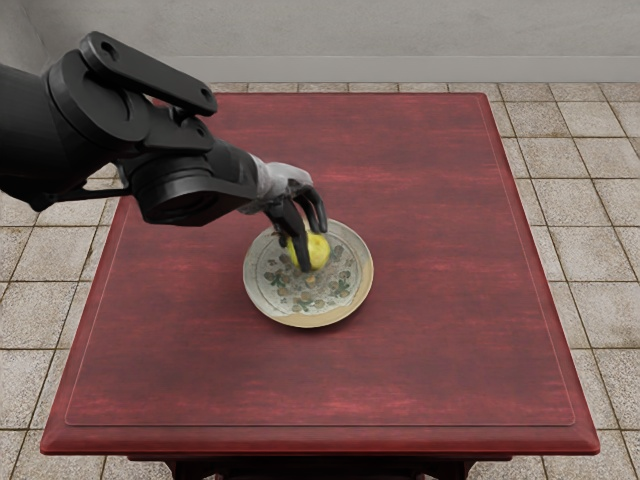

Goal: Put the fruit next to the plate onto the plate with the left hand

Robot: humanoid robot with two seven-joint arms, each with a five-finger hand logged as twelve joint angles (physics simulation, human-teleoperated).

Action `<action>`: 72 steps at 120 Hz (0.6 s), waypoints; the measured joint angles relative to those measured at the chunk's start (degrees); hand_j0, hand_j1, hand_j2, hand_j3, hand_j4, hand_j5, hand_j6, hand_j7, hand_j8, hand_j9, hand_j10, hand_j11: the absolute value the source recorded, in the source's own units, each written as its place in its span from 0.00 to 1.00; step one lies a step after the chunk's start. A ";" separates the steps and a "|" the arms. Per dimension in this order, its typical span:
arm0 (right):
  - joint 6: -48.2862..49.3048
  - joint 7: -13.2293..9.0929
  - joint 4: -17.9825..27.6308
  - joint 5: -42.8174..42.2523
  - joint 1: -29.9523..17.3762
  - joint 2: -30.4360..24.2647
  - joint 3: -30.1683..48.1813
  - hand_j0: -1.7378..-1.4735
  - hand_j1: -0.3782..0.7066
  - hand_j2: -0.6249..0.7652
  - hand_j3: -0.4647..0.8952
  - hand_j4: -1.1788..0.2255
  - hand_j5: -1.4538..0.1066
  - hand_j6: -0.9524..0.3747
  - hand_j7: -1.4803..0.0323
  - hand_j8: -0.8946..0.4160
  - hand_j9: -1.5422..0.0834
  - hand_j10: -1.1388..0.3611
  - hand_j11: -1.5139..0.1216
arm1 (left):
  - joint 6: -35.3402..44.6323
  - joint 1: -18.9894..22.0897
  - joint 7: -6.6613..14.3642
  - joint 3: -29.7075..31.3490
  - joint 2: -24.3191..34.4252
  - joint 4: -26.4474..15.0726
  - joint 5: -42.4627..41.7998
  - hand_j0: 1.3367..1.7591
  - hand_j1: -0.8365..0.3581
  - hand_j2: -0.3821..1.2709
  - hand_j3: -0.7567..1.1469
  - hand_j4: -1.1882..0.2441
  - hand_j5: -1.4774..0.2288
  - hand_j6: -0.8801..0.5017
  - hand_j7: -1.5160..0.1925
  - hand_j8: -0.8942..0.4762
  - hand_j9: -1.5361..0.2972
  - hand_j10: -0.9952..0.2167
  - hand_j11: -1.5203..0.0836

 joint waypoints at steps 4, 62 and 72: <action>0.01 0.00 0.00 0.00 0.00 0.00 0.00 0.30 0.04 0.45 0.34 0.83 0.92 0.71 0.97 0.67 0.94 0.75 0.92 | -0.02 0.00 0.00 -0.13 0.08 0.06 0.02 0.75 0.24 0.83 0.40 0.24 0.16 0.33 0.20 0.34 0.21 0.13 0.23; 0.01 -0.01 0.00 0.00 0.00 0.00 0.00 0.30 0.04 0.45 0.34 0.83 0.92 0.71 0.97 0.67 0.94 0.75 0.92 | -4.16 -3.24 0.05 0.57 7.79 -0.37 0.58 0.76 0.82 0.34 0.40 0.70 0.71 0.55 0.74 0.57 0.70 0.67 0.79; 0.01 -0.01 0.00 0.00 0.00 0.00 0.00 0.30 0.04 0.45 0.34 0.83 0.92 0.71 0.97 0.67 0.94 0.75 0.92 | -18.14 -4.82 0.05 4.25 19.03 -0.55 0.60 0.76 0.88 0.30 0.40 0.74 0.76 0.57 0.79 0.59 0.75 0.72 0.84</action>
